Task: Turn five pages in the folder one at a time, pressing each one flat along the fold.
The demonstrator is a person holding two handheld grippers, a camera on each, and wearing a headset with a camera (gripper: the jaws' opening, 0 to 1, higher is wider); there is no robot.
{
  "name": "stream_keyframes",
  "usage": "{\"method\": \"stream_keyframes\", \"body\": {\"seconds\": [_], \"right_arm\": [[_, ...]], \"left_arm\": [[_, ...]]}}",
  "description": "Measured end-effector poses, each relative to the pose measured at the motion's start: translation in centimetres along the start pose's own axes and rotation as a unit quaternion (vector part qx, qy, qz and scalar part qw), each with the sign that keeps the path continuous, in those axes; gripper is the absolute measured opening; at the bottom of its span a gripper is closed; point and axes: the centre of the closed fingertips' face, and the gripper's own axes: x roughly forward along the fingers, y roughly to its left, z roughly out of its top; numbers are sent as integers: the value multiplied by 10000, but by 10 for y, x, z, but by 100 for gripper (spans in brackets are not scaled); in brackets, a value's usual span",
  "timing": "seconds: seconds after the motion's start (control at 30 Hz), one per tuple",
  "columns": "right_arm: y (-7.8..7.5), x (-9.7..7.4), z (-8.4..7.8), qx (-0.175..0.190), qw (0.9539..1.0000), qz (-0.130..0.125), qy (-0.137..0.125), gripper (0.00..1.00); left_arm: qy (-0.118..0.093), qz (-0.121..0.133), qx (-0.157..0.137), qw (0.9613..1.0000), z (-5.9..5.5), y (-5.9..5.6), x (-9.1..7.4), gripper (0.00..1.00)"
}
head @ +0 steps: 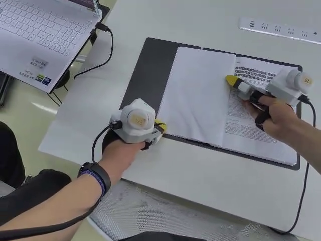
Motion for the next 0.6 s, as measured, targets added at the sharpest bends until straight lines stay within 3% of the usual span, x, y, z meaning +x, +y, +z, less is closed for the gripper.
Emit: {"method": "stream_keyframes", "body": {"seconds": [0.13,0.17,0.37,0.43,0.6], "right_arm": [[-10,8,8,65,9999,-37,-134,0],[-20,13,12,105,9997,-53,-205,0],[-19,18,27,423,9979,-133,-468,0],[-28,23,32,485,9971,-183,-552,0],[-35,32,42,641,9943,-283,-800,0]], "left_arm": [[35,-32,17,10000,0,0,0,0],[40,-33,26,10000,0,0,0,0],[162,-7,136,9998,0,-2,1,0],[201,-15,174,9996,0,-2,0,0],[126,-44,43,9999,0,-1,-1,0]]}}
